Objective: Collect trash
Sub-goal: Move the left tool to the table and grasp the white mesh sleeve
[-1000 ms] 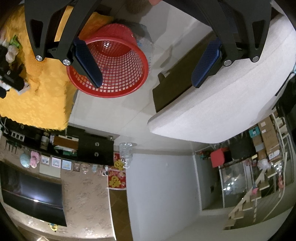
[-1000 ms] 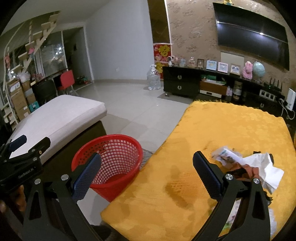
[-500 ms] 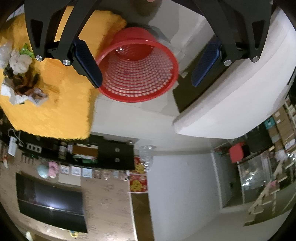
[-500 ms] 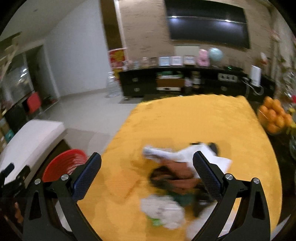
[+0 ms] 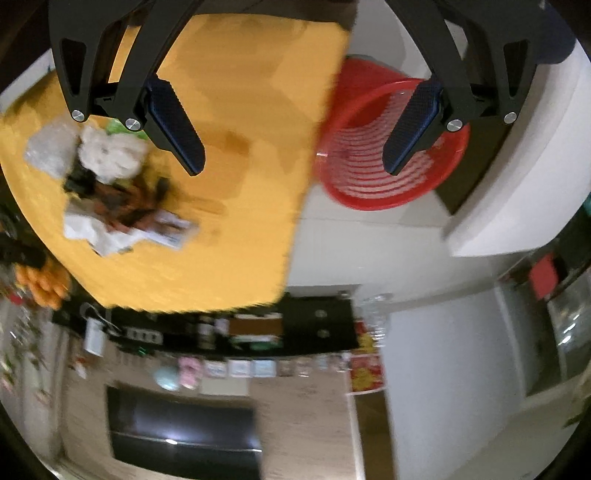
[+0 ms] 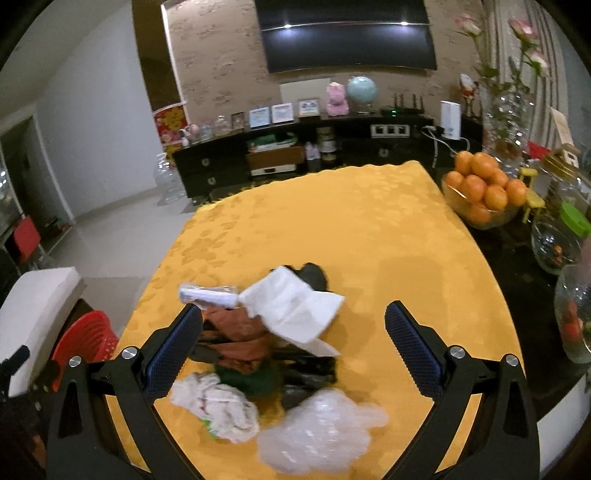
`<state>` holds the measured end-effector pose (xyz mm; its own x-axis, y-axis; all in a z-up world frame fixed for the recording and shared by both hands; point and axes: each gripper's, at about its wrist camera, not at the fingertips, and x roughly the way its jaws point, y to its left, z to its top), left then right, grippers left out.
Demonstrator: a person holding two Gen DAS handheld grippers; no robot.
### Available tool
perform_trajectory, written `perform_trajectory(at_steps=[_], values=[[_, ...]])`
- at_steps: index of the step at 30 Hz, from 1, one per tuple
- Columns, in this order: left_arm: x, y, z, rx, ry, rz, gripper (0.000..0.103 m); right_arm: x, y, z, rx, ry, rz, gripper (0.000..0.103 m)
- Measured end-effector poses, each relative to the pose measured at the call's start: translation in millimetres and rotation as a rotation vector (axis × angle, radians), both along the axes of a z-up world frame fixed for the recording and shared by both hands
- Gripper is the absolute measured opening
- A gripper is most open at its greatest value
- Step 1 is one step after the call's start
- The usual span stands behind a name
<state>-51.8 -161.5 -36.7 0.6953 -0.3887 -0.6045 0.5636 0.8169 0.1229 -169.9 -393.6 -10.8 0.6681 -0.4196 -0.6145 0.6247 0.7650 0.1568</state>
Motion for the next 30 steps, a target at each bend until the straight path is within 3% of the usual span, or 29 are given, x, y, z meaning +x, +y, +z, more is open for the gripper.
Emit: perform_trajectory(at_steps=[4,12,22,26,30], values=[[-18,-41,-11,0.042,0.009,-0.119,0.093,-7,-8,-1,0.002,0.007,-0.023,0.097],[-34,-110,-35,0.079,0.116,-0.314,0.093,-19,-23,-3,0.036,0.006,-0.062,0.096],[-28,-144,-66,0.091,0.253,-0.392,0.091,-20,-32,-13,0.071,0.033,-0.073,0.096],[-23,-147,-75,0.096,0.299,-0.406,0.059,-21,-34,-17,0.076,0.041,-0.08,0.096],[-20,-142,-77,0.078,0.327,-0.408,0.047,-21,-38,-21,0.096,0.044,-0.086,0.096]])
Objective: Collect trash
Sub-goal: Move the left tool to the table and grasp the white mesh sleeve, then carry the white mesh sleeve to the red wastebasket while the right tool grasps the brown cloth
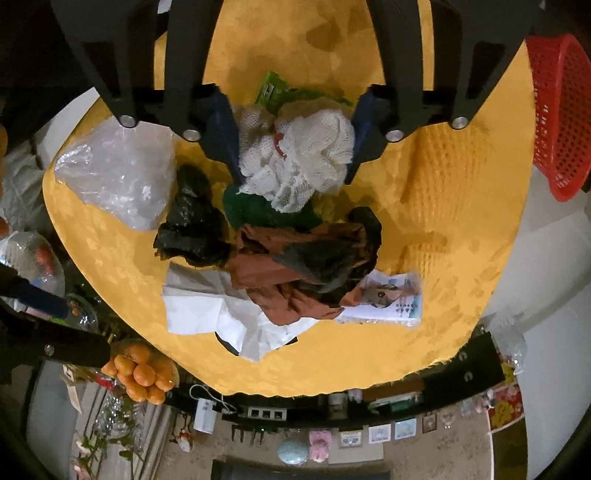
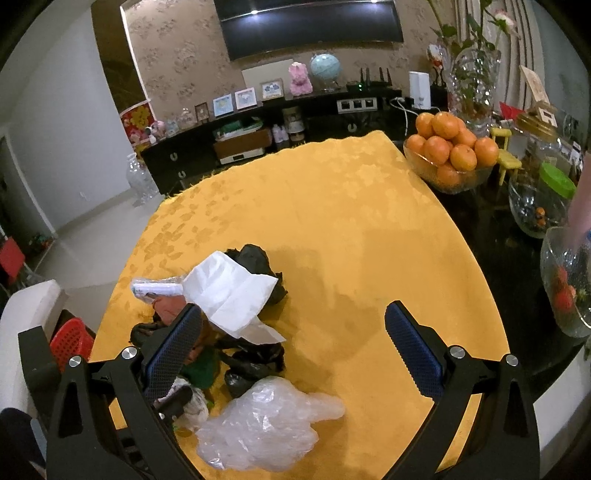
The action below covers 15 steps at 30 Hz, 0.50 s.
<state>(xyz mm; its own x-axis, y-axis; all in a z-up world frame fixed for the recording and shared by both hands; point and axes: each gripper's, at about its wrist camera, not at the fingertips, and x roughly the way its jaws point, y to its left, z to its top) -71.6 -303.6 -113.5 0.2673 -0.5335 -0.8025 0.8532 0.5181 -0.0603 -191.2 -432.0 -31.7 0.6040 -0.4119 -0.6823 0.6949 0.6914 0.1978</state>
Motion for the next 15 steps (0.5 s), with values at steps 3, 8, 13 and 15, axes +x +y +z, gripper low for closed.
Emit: perform_trajectory(at_steps=[3,8,13,15], values=[[2,12,10,-0.03,0.008,0.014,0.045,0,0,0,-0.001,-0.007,-0.001,0.096],[0,39,36,-0.077,-0.041,0.036,0.045,3,2,3,-0.011,-0.036,0.011,0.096],[12,68,59,-0.126,-0.067,0.113,0.045,16,16,6,-0.037,-0.051,0.063,0.096],[22,80,66,-0.14,-0.085,0.164,0.045,25,24,8,-0.051,-0.053,0.098,0.096]])
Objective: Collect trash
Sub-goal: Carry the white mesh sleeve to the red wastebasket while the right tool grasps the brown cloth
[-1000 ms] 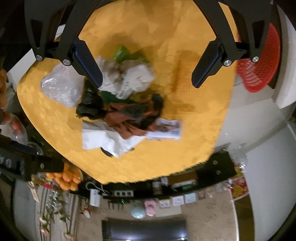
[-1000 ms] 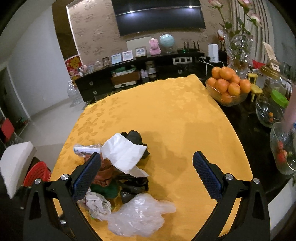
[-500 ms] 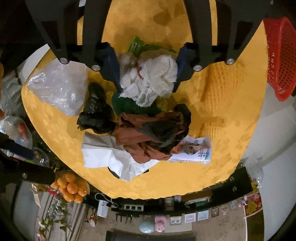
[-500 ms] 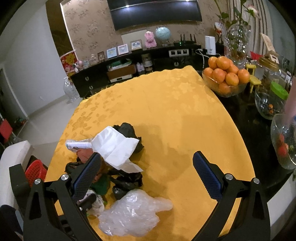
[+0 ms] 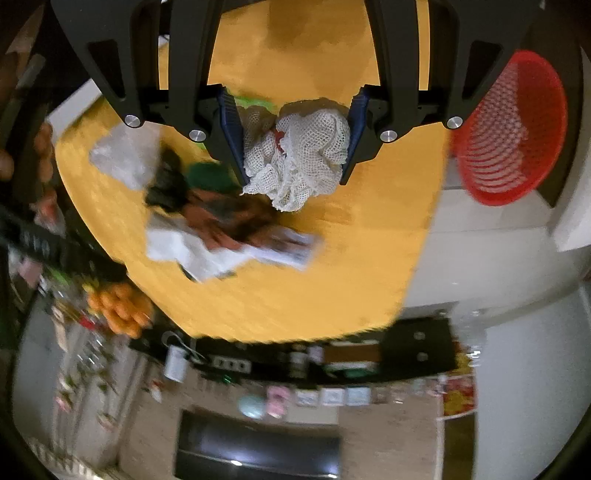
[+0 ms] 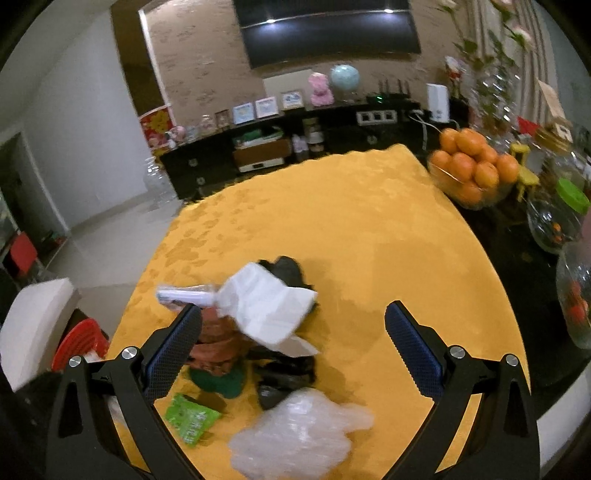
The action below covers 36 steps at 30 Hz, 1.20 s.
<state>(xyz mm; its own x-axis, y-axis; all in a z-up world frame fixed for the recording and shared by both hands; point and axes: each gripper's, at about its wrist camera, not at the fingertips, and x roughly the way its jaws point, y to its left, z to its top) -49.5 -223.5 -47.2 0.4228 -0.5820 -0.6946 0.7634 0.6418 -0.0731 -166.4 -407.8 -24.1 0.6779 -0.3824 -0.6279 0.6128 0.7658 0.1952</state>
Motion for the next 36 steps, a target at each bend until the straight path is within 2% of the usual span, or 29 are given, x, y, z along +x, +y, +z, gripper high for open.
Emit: perform_trajectory(at_steps=[6,9,18,22,23,28,31,36], values=[[25,31,15,-0.039,-0.013,0.117,0.045,34,29,-4,0.006,-0.002,0.163,0.096],[31,39,20,-0.048,-0.014,0.137,0.045,56,44,-13,0.005,0.045,0.229,0.096],[33,54,23,-0.048,-0.037,0.154,0.045,102,46,-51,-0.021,0.193,0.202,0.096],[38,61,23,-0.059,-0.027,0.177,0.045,106,39,-62,0.0,0.225,0.191,0.089],[39,65,22,-0.062,-0.022,0.184,0.045,106,36,-63,0.009,0.228,0.188,0.083],[41,69,24,-0.07,-0.027,0.202,0.045,104,40,-64,-0.002,0.222,0.178,0.073],[40,70,27,-0.067,-0.046,0.205,0.045,99,43,-57,-0.001,0.194,0.181,0.072],[39,72,31,-0.073,-0.062,0.219,0.045,83,46,-29,0.003,0.1,0.189,0.072]])
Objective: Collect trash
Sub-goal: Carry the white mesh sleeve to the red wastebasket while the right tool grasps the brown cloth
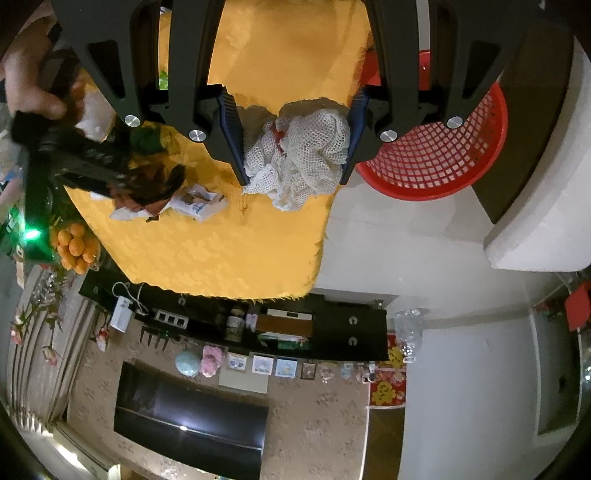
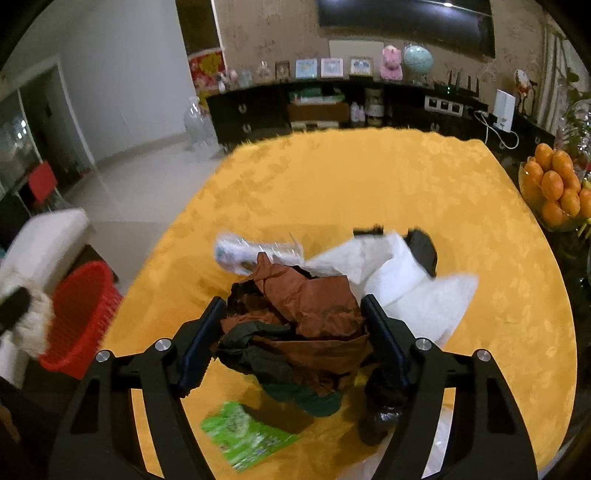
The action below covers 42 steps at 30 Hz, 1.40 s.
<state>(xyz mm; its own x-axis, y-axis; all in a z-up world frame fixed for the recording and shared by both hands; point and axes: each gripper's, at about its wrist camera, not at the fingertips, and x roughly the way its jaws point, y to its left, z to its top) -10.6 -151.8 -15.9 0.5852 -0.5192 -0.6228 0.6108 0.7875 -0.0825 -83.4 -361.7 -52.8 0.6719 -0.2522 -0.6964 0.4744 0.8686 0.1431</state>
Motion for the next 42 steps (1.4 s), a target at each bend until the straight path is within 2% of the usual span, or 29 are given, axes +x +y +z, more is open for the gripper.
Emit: perform_trajectory(at_steps=[6,19,29,42], values=[[-1,4,10,-0.003,-0.05,0.035,0.045,-17,8,34,-0.034,-0.105,0.008,0.072],[14,33,18,0.014,-0.1,0.166,0.045,-3,31,56,-0.064,-0.154,0.063,0.072],[34,67,23,0.011,-0.089,0.271,0.045,38,69,63,-0.053,-0.149,0.183,0.072],[68,119,5,0.05,-0.043,0.432,0.045,114,126,69,-0.027,-0.124,0.4,0.072]])
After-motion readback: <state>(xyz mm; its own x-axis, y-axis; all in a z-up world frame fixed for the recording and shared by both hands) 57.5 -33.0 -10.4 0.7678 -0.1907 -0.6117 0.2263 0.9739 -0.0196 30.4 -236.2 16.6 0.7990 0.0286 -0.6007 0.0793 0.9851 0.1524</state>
